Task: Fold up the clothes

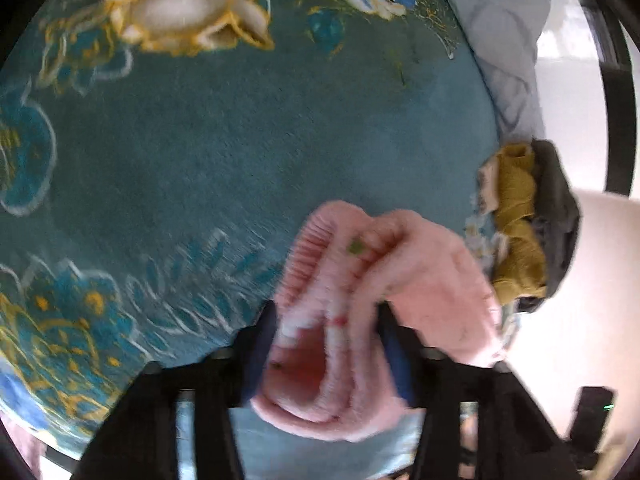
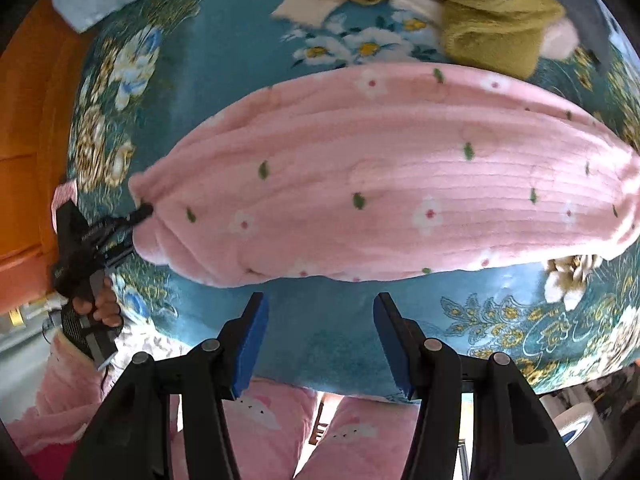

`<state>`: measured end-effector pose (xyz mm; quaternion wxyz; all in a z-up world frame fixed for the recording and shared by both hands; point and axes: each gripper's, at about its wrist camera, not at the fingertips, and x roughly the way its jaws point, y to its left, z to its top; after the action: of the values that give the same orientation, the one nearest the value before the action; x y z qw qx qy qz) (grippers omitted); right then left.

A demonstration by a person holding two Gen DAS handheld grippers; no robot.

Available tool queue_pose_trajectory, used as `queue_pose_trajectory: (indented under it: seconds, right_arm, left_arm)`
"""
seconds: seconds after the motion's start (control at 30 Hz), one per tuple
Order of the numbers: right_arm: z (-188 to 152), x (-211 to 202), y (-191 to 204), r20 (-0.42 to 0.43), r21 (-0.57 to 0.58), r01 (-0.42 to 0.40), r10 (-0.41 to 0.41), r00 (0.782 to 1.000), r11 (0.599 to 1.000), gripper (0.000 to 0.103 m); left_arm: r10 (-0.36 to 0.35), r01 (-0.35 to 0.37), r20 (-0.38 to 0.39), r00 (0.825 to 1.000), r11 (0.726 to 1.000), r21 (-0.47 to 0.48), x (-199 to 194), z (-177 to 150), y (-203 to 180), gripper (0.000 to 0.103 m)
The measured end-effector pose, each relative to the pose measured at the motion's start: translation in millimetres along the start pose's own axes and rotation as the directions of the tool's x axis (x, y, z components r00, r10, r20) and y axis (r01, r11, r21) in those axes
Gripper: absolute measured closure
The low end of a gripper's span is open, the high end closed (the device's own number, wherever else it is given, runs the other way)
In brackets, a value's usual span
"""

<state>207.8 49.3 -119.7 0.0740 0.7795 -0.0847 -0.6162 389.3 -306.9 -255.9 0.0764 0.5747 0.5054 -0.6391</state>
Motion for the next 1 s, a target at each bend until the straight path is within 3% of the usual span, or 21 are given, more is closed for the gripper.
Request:
queue_pose_trajectory:
  seconds: [0.07,0.17,0.33,0.53,0.6,0.73,0.83,0.9,1.0]
  right_arm:
    - [2,5,7,-0.013,-0.019,0.006,-0.006,1.0,1.0,0.047]
    - [4,15,15,-0.036,-0.049,0.018,-0.02,0.999,0.999,0.047]
    - [6,26,29,-0.072,-0.103,0.04,-0.048,0.996,0.994,0.047]
    - [12,29,41,-0.086,-0.153,0.059,-0.073,0.994,0.986,0.047]
    - [14,26,46,-0.079,-0.169,0.055,-0.069,0.994,0.984,0.047]
    - [18,27,47,-0.078,-0.168,0.061,-0.074,0.994,0.984,0.047]
    - [17,31,47,-0.087,-0.167,0.059,-0.074,0.993,0.984,0.047]
    - [14,33,47,-0.092,-0.173,0.056,-0.072,0.993,0.983,0.047]
    - [12,37,46,-0.097,-0.165,0.056,-0.073,0.993,0.985,0.047]
  left_arm:
    - [-0.076,0.074,-0.041,0.996,0.996,-0.045,14,1,14,0.04]
    - [-0.199,0.187,-0.077,0.977,0.972,-0.143,36,2,35,0.038]
    - [-0.34,0.321,-0.053,0.939,0.921,-0.222,40,0,56,0.038]
    - [-0.258,0.246,-0.081,0.963,0.96,-0.134,34,3,44,0.037]
    - [-0.24,0.228,-0.094,0.966,0.966,-0.122,31,2,46,0.028]
    - [-0.332,0.307,-0.096,0.938,0.929,-0.207,37,-2,62,0.025]
    - [-0.393,0.363,-0.076,0.916,0.895,-0.261,37,-3,71,0.017]
    - [-0.417,0.387,-0.063,0.907,0.882,-0.27,42,-1,65,0.008]
    - [-0.436,0.406,-0.045,0.899,0.867,-0.289,47,3,58,0.003]
